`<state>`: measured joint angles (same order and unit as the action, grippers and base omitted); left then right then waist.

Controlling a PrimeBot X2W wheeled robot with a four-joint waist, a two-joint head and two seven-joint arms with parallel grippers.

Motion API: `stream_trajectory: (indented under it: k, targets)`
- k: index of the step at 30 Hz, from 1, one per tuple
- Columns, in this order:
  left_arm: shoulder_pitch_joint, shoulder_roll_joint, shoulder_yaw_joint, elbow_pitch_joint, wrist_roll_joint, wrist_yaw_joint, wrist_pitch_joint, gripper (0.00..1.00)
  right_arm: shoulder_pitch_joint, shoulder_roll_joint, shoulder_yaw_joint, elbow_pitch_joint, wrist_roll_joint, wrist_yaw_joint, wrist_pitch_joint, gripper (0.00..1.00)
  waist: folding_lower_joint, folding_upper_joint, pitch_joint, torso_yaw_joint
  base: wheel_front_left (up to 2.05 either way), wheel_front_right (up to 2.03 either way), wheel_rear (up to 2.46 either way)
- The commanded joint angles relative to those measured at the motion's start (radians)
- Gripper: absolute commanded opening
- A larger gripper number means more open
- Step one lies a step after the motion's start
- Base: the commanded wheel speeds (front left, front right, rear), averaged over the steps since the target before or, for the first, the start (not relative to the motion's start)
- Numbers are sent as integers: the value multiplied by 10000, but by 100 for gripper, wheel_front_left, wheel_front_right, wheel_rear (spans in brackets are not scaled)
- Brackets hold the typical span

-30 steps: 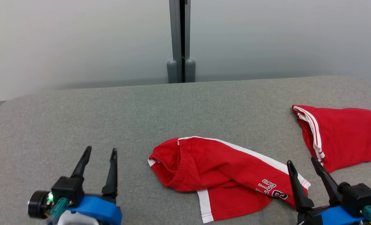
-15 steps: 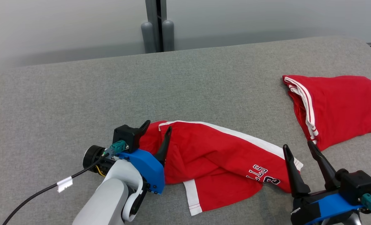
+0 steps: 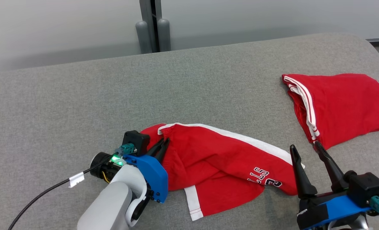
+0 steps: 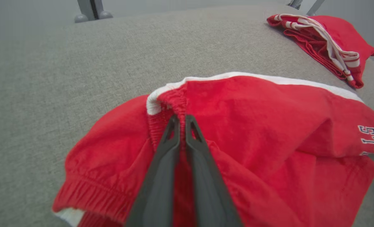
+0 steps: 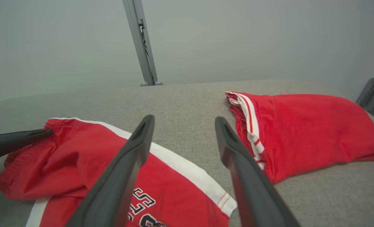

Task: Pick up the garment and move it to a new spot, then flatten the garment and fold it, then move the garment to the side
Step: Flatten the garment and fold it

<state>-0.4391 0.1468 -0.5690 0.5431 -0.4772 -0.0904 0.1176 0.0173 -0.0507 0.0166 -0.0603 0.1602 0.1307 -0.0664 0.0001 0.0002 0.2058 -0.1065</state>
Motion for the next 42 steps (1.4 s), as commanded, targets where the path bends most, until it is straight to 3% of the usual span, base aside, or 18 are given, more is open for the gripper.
stream_trajectory:
  k: [1,7,12,18,23,24,25,26,35,42]
  targets:
    - [-163,229,-117,-129,274,-41,-372,0,-24,-2,-69,29,68,0,-65,100,-1,-2,-65,74,0,0,0]
    - [404,971,-537,-1149,815,-104,-731,0,153,-7,-146,35,103,0,-5,100,-1,-2,-300,451,0,0,0]
    - [1688,1783,-1016,-2437,698,-141,254,0,246,-5,-142,28,129,0,57,100,-1,-2,-467,741,0,0,0]
    - [3001,2304,-997,-3269,242,204,947,0,277,-3,-135,52,190,0,79,100,-1,-2,-585,896,0,0,0]
    - [3700,2415,-646,-3577,-120,724,871,0,307,-5,-161,41,148,0,120,100,-1,-2,-697,980,0,0,0]
    - [3715,2368,-576,-3618,-113,817,707,3,316,-5,-178,21,128,0,139,100,-1,-2,-722,1000,0,0,0]
    - [3737,2308,-536,-3640,-104,890,580,39,343,-3,-193,9,104,0,163,100,-1,-2,-753,1020,0,0,0]
    - [3762,2212,-529,-3690,-130,916,404,100,364,-2,-205,-10,88,0,192,100,-1,-2,-778,1039,0,0,0]
    - [3439,1798,-174,-4107,175,1153,-1616,100,545,-2,-264,-269,-43,0,460,100,-1,-2,-1185,1223,0,0,0]
    - [3252,1948,985,-4446,346,1948,-3284,100,641,-106,-315,-555,-176,0,628,100,-1,-2,-1511,1305,0,0,0]
